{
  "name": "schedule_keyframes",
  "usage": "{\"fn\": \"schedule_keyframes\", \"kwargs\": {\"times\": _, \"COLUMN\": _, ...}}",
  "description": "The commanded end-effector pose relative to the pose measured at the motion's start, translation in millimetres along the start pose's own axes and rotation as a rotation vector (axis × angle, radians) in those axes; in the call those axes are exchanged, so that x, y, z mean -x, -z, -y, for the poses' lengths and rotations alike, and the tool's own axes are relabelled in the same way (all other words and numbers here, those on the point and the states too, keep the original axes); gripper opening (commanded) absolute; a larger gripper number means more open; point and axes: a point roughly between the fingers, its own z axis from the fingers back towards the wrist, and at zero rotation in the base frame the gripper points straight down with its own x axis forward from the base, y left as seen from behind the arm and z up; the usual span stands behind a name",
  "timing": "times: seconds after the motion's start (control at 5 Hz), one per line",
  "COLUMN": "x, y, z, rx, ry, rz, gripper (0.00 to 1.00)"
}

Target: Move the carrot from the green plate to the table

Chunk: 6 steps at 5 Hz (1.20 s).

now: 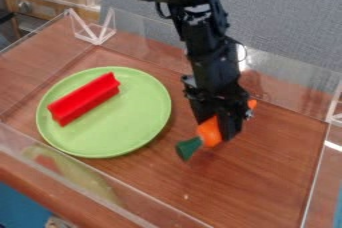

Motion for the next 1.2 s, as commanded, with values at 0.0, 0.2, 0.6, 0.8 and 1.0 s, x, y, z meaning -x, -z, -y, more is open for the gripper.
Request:
{"fn": "schedule_keyframes", "kwargs": {"times": 0.0, "x": -7.2, "y": 8.6, "z": -9.0, "rx": -0.012, "ry": -0.034, "rz": 0.035, "gripper": 0.0}}
{"fn": "schedule_keyframes", "kwargs": {"times": 0.2, "x": -5.2, "y": 25.6, "z": -6.6, "rx": -0.013, "ry": -0.027, "rz": 0.028, "gripper": 0.0}}
{"fn": "schedule_keyframes", "kwargs": {"times": 0.6, "x": -2.8, "y": -3.3, "z": -6.8, "rx": -0.006, "ry": 0.071, "rz": 0.009, "gripper": 0.0}}
{"fn": "schedule_keyframes", "kwargs": {"times": 0.8, "x": -5.5, "y": 3.8, "z": 6.4, "rx": -0.004, "ry": 0.111, "rz": 0.005, "gripper": 0.0}}
{"fn": "schedule_keyframes", "kwargs": {"times": 1.0, "x": -7.6, "y": 17.1, "z": 18.5, "rx": 0.004, "ry": 0.154, "rz": -0.005, "gripper": 0.0}}
